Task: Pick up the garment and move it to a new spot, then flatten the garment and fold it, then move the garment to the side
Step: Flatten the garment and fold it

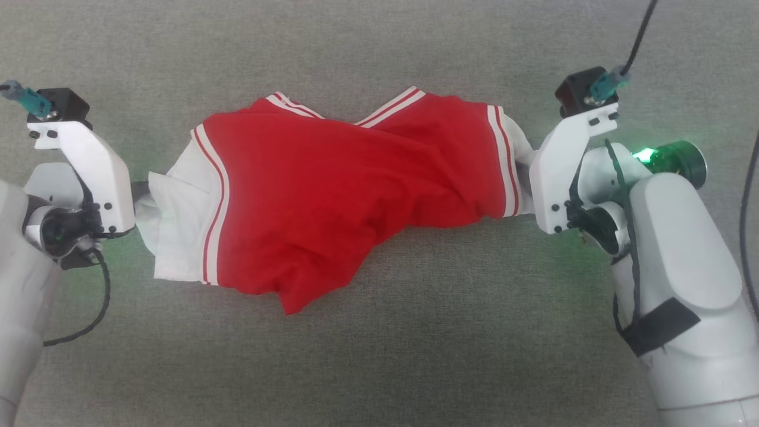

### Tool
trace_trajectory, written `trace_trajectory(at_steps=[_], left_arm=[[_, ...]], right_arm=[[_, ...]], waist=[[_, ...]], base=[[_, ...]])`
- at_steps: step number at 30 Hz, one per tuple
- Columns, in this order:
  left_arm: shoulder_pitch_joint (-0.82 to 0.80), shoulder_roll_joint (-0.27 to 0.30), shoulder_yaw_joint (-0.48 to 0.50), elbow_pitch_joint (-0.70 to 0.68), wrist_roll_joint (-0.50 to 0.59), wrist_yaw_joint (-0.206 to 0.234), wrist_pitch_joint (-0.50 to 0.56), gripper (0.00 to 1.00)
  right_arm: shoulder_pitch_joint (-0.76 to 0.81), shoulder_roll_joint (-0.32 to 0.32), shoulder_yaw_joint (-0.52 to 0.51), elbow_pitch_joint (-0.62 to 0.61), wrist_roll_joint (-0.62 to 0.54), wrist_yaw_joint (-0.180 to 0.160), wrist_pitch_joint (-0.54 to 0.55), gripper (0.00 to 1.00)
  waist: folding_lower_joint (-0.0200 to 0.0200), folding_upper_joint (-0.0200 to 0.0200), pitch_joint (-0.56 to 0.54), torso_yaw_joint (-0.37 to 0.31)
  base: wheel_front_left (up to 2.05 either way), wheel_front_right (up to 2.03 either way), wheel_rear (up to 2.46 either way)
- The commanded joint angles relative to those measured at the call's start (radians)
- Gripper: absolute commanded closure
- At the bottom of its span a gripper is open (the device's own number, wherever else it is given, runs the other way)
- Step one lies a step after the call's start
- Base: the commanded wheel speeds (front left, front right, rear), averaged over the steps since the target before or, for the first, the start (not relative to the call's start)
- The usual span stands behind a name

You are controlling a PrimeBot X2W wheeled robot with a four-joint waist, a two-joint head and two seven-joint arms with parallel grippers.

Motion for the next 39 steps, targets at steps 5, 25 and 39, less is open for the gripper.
trace_trajectory(at_steps=[5,25,39], left_arm=[[-0.012,-0.024,-0.026,0.024,-0.012,-0.003,-0.015,1.00],[-0.188,0.061,-0.042,-0.097,0.064,0.003,-0.092,1.00],[-0.358,0.062,-0.051,-0.119,0.134,0.014,-0.174,1.00]], right_arm=[[-0.033,-0.005,0.003,0.043,0.002,0.000,0.022,1.00],[-0.234,-0.103,0.054,0.024,0.135,0.000,-0.189,1.00],[-0.409,-0.108,0.059,0.123,0.155,0.000,-0.384,1.00]], waist=[[0.0000,-0.0001,-0.021,0.005],[0.0000,-0.0001,-0.258,-0.031],[0.0000,-0.0001,-0.380,-0.052]], base=[[0.00,0.00,0.00],[0.00,0.00,0.00],[0.00,0.00,0.00]])
